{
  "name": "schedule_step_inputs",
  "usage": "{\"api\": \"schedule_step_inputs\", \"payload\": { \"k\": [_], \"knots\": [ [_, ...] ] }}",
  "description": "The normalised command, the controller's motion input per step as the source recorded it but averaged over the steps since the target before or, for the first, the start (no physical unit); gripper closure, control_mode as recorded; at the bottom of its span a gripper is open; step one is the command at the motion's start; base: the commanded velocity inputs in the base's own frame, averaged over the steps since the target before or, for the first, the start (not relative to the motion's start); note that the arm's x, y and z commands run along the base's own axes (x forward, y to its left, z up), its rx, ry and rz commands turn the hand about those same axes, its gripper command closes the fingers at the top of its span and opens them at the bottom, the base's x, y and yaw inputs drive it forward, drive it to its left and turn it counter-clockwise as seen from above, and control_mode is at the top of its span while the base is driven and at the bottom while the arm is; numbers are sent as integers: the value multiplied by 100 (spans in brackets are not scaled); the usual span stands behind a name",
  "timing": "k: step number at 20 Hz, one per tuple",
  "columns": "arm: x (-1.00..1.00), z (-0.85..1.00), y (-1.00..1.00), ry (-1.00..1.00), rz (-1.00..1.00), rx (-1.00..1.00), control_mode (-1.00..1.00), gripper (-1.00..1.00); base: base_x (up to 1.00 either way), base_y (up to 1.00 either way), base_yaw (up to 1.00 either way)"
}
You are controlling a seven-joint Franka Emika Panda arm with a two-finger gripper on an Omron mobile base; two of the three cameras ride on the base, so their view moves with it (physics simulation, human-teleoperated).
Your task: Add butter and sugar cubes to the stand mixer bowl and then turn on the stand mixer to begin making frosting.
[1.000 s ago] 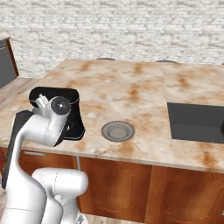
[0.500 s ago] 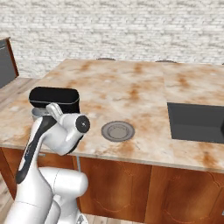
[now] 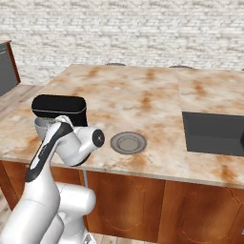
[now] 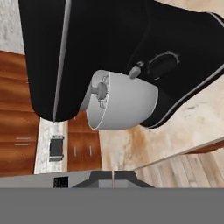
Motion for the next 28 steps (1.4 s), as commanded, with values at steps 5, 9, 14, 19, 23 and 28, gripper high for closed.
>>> {"api": "schedule_step_inputs", "payload": {
  "k": [5, 9, 14, 19, 23, 28],
  "knots": [
    [23, -15, 35, -5, 1, 0, -100, 100, 0, 0, 0],
    [37, -11, 0, -10, 0, 0, -100, 100, 0, 0, 0],
    [36, -9, 0, -8, 0, 0, -100, 100, 0, 0, 0],
    [39, -4, 0, -6, 0, 0, -100, 100, 0, 0, 0],
    [21, -33, 0, -3, 0, 0, -100, 100, 0, 0, 0],
    [34, -24, 6, -2, 0, 0, -100, 100, 0, 0, 0]
  ]
}}
